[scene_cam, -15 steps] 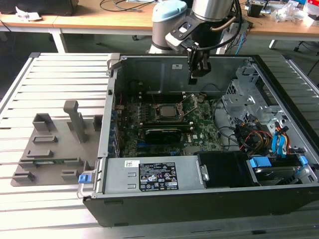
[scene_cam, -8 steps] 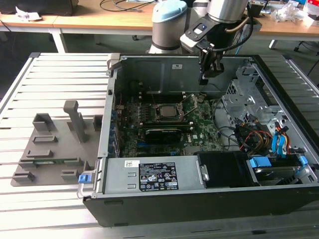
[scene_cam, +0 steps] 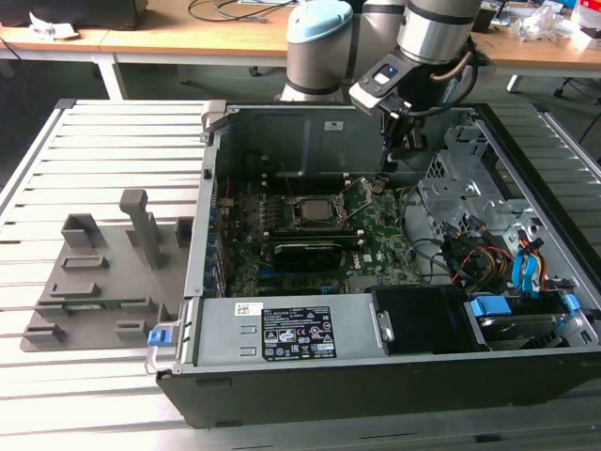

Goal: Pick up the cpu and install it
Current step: 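Close the cpu cover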

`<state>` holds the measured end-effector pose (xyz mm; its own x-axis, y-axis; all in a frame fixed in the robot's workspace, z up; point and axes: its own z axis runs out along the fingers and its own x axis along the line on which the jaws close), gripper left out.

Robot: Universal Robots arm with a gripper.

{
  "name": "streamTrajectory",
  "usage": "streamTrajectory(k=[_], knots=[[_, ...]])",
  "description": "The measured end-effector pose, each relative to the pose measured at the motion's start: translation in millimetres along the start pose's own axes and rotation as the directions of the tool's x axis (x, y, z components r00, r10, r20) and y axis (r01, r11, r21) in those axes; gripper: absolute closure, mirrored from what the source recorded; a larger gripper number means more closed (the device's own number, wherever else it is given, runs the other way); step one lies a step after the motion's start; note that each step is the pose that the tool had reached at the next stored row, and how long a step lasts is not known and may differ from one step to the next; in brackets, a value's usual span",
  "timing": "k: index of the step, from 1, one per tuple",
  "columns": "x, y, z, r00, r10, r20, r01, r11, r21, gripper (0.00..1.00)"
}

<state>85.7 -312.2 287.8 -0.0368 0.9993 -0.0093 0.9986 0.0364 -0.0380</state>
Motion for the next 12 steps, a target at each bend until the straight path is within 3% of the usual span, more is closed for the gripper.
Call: streamTrajectory(k=[9, 11, 12], knots=[[0.2, 1.9, 30.1, 1.0, -0.004, 0.0002, 0.004, 1.0, 0.0, 0.89], [0.9, -2.5, 38.8, 1.0, -0.006, 0.0002, 0.006, 1.0, 0.0, 0.89], [0.9, -3.4, 39.2, 1.0, -0.007, 0.0006, 0.007, 1.0, 0.0001, 0.89]])
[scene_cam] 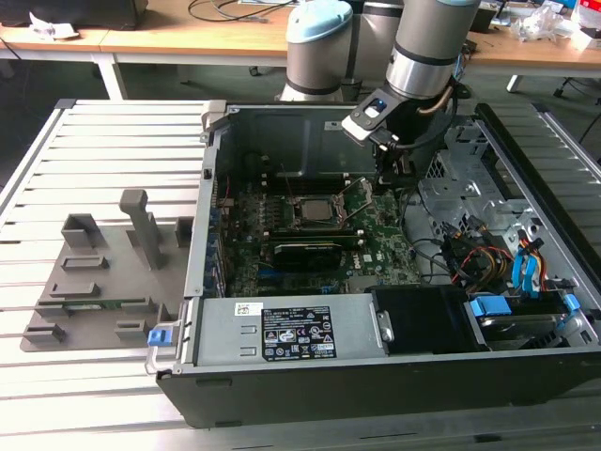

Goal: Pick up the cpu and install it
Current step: 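Close the cpu cover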

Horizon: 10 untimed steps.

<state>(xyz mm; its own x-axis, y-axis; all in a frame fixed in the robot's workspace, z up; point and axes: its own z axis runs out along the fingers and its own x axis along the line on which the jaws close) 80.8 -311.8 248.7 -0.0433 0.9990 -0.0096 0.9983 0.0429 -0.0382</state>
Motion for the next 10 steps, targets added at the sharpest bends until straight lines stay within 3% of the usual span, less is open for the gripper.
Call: streamTrajectory(k=[5, 10], knots=[[0.0, -0.3, 0.1, 1.0, 0.0, -0.0002, 0.0, 1.0, 0.0, 0.89], [0.3, -6.6, 0.4, 1.0, 0.0, -0.0003, 0.0, 1.0, 0.0, 0.89]])
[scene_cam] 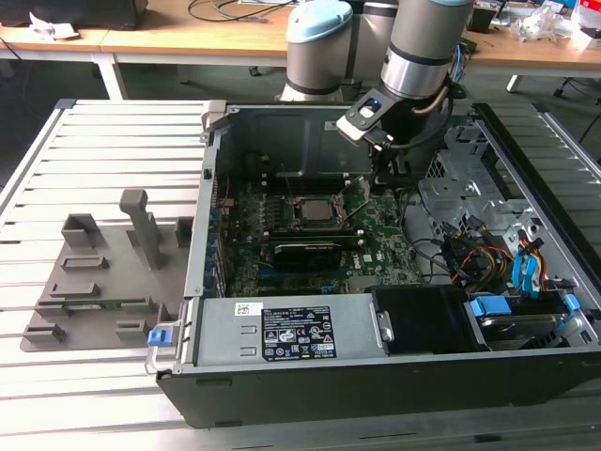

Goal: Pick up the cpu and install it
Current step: 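Close the cpu cover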

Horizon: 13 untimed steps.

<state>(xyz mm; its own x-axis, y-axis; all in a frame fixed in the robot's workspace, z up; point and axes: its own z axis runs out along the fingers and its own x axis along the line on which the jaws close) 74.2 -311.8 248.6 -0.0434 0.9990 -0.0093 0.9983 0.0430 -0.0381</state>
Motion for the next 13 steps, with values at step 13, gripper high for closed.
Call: streamTrajectory(k=[13], knots=[[1.3, -30.2, 1.1, 1.0, 0.0, 0.0, 0.0, 1.0, -0.0001, 0.89]])
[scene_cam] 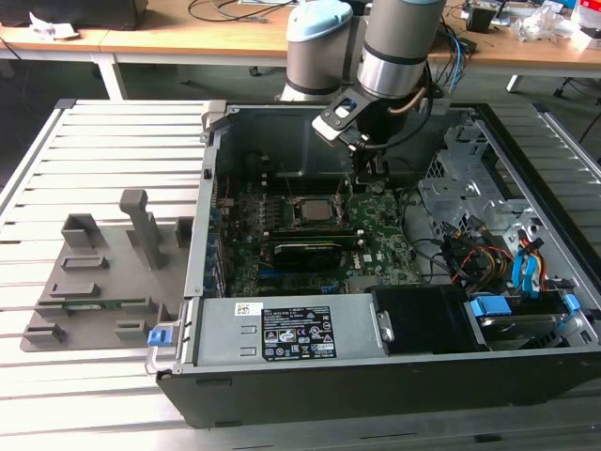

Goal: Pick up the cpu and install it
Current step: 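Close the cpu cover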

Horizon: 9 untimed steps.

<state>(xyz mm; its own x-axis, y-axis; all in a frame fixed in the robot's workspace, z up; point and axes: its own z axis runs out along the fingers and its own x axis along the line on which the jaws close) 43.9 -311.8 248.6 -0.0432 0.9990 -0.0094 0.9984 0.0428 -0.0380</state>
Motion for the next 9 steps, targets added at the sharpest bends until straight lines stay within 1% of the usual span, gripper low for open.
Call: streamTrajectory(k=[3, 9], knots=[[0.3, -7.8, 0.3, 1.0, 0.0, -0.0001, 0.0, 1.0, -0.0001, 0.89], [0.7, -16.2, 0.6, 1.0, 0.0, 0.0, 0.0, 1.0, 0.0, 0.89]])
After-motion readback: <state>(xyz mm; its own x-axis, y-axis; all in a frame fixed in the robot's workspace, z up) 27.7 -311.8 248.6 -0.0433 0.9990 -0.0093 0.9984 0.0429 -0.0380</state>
